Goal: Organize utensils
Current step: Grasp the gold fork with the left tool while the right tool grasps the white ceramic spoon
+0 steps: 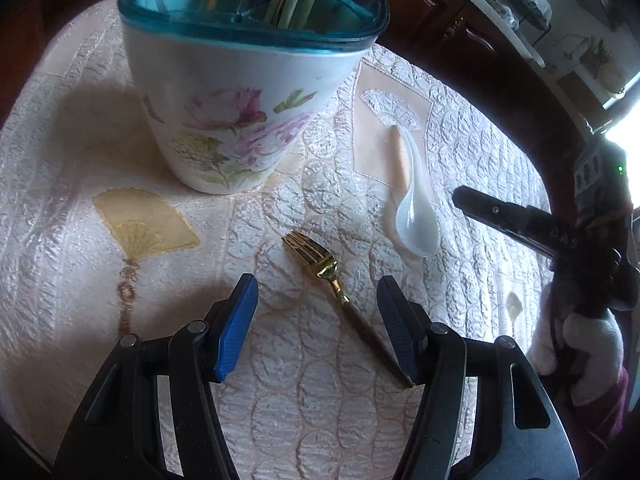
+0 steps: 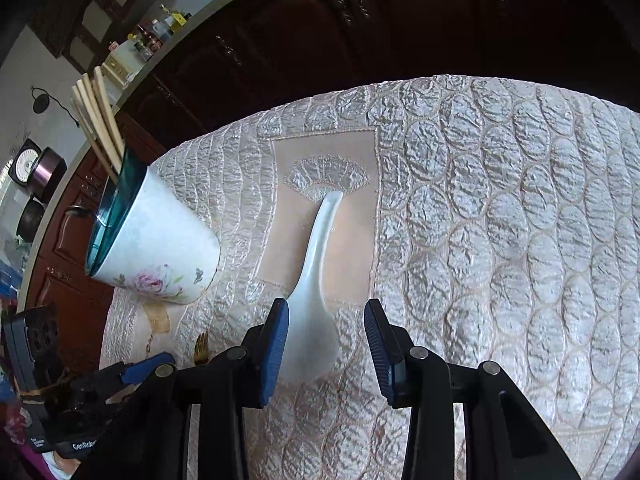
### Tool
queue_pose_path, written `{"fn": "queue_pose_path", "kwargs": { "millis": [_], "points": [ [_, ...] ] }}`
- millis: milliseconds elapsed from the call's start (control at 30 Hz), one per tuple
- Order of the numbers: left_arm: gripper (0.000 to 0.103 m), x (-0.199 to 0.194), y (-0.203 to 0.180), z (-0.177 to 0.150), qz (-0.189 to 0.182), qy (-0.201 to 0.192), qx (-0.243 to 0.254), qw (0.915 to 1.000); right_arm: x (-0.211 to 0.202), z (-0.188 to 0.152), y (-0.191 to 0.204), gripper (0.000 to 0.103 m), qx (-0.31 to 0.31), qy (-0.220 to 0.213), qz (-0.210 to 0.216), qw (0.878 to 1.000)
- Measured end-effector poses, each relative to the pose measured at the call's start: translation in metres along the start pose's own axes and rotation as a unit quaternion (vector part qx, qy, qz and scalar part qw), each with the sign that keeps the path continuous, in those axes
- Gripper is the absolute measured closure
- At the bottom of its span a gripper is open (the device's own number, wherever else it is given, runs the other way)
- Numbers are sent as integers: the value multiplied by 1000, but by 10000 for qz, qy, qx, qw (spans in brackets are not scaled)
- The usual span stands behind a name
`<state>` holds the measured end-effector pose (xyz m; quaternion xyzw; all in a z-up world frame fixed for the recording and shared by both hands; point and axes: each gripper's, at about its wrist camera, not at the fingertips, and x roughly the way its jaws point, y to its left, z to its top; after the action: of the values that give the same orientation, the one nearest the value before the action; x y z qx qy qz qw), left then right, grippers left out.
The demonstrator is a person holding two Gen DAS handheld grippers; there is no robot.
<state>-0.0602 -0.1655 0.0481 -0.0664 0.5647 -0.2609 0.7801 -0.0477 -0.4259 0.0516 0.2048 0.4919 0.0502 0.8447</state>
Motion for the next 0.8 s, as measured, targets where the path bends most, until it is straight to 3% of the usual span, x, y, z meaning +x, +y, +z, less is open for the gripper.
{"fn": "queue_pose_path", "kwargs": {
  "millis": [333, 400, 533, 600, 800],
  "points": [
    [43, 20, -2, 11, -96, 80, -153, 9998, 38, 48, -15, 66, 106, 170, 328, 9993],
    [49, 23, -2, 14, -105, 80, -177, 9998, 51, 59, -16, 67, 154, 240, 407, 9988],
    [60, 26, -2, 18, -34, 72, -169, 9998, 71, 74, -9, 85, 99, 302, 498, 9983],
    [77, 28, -1, 19, 64, 69, -123, 9999, 74, 78, -6, 87, 102, 281, 521, 9982],
    [83, 20, 0, 16, -26, 23, 16, 10000, 39, 64, 9, 90, -78, -62, 468, 9989]
  ]
}}
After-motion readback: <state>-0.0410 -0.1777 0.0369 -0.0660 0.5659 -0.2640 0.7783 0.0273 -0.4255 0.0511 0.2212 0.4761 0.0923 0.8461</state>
